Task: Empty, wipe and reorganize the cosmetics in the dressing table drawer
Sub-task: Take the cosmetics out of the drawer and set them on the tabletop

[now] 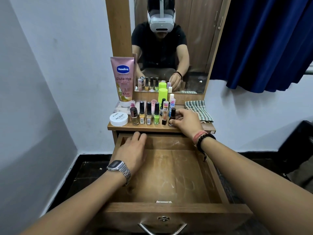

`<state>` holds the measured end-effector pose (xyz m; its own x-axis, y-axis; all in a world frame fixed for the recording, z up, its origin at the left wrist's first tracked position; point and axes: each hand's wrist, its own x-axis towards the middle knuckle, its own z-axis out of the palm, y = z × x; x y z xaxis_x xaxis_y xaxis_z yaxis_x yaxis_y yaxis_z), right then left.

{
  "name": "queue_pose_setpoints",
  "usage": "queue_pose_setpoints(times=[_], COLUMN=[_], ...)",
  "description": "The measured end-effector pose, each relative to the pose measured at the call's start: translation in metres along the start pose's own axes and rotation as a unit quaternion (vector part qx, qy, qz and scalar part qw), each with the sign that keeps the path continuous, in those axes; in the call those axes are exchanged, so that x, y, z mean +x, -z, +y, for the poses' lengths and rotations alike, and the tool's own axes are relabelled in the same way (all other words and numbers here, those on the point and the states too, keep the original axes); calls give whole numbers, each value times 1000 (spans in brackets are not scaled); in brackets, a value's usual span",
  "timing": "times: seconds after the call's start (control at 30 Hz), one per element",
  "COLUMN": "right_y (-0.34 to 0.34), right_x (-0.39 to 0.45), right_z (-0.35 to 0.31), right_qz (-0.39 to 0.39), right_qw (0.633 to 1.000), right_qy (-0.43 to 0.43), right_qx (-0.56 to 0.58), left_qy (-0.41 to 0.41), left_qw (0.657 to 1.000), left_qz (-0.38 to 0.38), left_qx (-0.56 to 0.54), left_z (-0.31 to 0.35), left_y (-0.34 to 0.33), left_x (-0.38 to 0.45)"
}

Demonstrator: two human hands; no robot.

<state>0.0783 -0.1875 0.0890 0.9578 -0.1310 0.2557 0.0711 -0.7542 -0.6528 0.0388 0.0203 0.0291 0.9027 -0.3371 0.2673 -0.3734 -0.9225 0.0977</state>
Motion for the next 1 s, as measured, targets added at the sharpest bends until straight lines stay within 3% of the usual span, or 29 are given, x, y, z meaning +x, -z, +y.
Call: queue_pose_setpoints(times=[0.07, 0.1, 0.17, 0.2, 0.23, 0.3, 0.4, 0.5, 0.57, 0.6, 0.7, 0.77, 0.87, 1.0], right_y=[2, 6, 15, 20, 24, 30, 22, 9, 3, 1, -1, 1, 3, 5], right_x=[-8, -17, -38, -48, -59, -80, -108, -123, -125, -125, -125, -124, -125, -123], right_z=[1, 2, 7, 10, 14, 15, 16, 13, 9, 7, 5, 6, 7, 10], right_qz=[34, 74, 127, 101, 33, -196, -459, -564, -574, -576, -581, -578, -559, -461], right_qw=[998, 994, 986, 989, 995, 980, 880, 794, 770, 767, 762, 764, 785, 872], right_qy=[-9, -6, 22, 33, 38, 34, -27, -41, -16, -20, -41, -48, -43, -33], right_qx=[46, 77, 105, 99, 81, -22, -119, -226, -278, -282, -282, -283, -264, -159], left_qy=[-63, -81, -107, -112, -114, -114, -109, -69, -46, -42, -15, 4, 10, 15], left_qw=[996, 986, 927, 892, 866, 845, 838, 847, 866, 892, 981, 994, 993, 989], left_qz=[-56, -138, -349, -428, -477, -515, -535, -525, -497, -450, -190, -109, -119, -144], left_qx=[-30, -55, -85, -92, -97, -92, -20, 48, 31, 14, -16, -27, -18, -29], left_z=[6, 9, 11, 11, 10, 6, 5, 7, 6, 5, -1, -3, -6, -5], left_y=[10, 15, 20, 22, 23, 25, 25, 24, 24, 25, 21, 13, -2, -11], left_x=[-12, -17, -26, -31, -35, -39, -38, -34, -25, -18, 1, 14, 26, 26])
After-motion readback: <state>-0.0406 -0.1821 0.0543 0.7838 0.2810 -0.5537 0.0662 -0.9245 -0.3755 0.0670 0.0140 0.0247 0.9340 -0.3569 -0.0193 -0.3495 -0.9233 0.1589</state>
